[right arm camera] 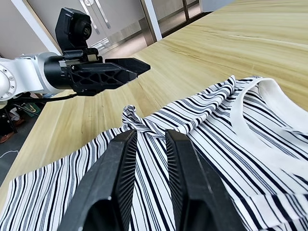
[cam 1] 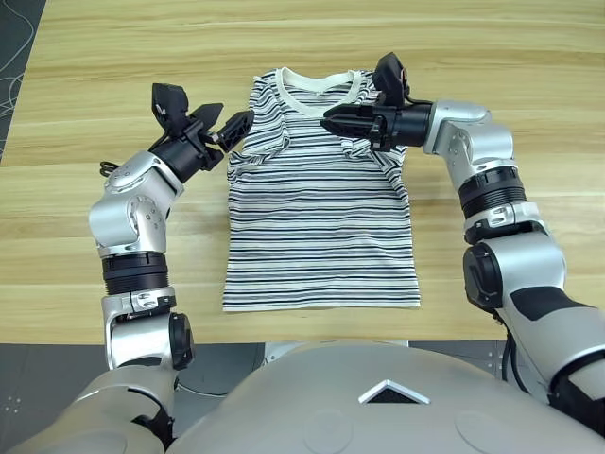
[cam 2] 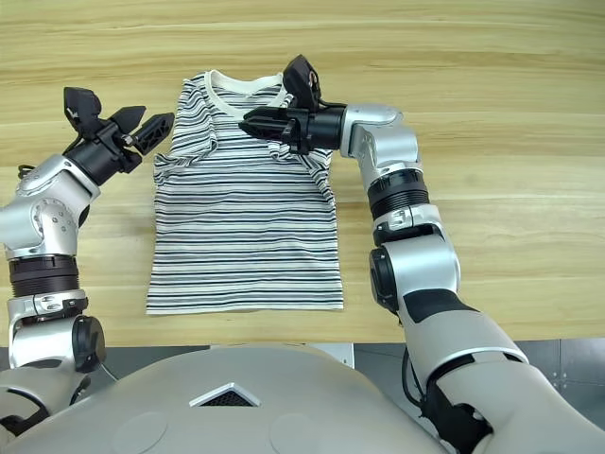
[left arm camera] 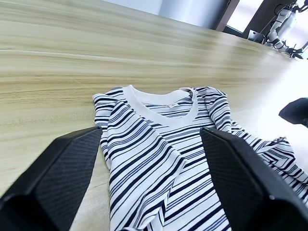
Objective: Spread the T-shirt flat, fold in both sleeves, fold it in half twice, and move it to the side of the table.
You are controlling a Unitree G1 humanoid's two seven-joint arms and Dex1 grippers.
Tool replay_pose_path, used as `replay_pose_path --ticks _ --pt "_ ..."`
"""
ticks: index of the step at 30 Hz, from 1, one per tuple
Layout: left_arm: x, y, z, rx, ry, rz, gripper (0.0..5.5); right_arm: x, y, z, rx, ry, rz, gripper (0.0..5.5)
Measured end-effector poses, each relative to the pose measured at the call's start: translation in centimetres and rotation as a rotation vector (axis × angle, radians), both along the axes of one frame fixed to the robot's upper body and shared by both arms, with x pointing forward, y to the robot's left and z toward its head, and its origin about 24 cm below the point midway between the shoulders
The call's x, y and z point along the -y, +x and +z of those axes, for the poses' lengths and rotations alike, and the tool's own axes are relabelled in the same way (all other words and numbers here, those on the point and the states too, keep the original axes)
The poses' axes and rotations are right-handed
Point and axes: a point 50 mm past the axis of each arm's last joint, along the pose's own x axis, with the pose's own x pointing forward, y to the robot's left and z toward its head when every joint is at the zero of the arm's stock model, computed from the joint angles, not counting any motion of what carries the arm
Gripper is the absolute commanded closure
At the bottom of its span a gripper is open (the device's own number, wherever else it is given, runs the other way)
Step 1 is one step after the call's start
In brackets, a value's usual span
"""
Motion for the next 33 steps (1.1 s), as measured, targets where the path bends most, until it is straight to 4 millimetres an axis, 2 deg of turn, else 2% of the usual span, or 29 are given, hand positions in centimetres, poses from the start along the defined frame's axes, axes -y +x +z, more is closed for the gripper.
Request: replay_pose_path --ticks 1,3,6,7,9,11,12,20,28,33 --pt "0.0 0.0 0.0 0.002 0.0 0.0 1.69 0.7 0.4 0.0 -0.004 -0.002 -0.067 4.42" --pt "0.1 0.0 0.1 0.005 0.0 0.0 1.69 3.6 1.5 -0.2 0.061 -0.103 -0.238 4.42" --pt "0.1 -0.1 0.0 0.002 -0.001 0.003 1.69 9.7 2.2 -0.6 0.312 -0.492 -0.429 4.42" --pt "0.0 -0.1 -0.1 0.0 -0.001 0.006 1.69 11.8 1.7 -1.1 0.376 -0.62 -0.443 4.42" --pt "0.1 -0.1 -0.1 -0.001 -0.002 0.007 1.69 13.4 0.4 -2.6 0.412 -0.748 -0.375 4.42" --pt "0.1 -0.1 -0.1 -0.002 -0.002 0.007 1.69 13.0 -0.9 -4.3 0.408 -0.779 -0.267 4.42" --pt "0.1 -0.1 -0.2 -0.003 -0.002 0.008 1.69 12.6 -1.3 -4.5 0.429 -0.778 -0.226 4.42" --pt "0.0 -0.1 -0.5 -0.015 -0.003 0.018 1.69 9.3 -3.0 -4.7 0.484 -0.705 -0.087 4.42" --pt "-0.1 -0.1 -0.6 -0.014 -0.004 0.019 1.69 7.9 -2.7 -2.7 0.537 -0.669 -0.098 4.42" --pt "-0.1 0.0 -0.5 -0.011 -0.005 0.018 1.69 6.9 -3.5 -1.9 0.543 -0.623 -0.065 4.42"
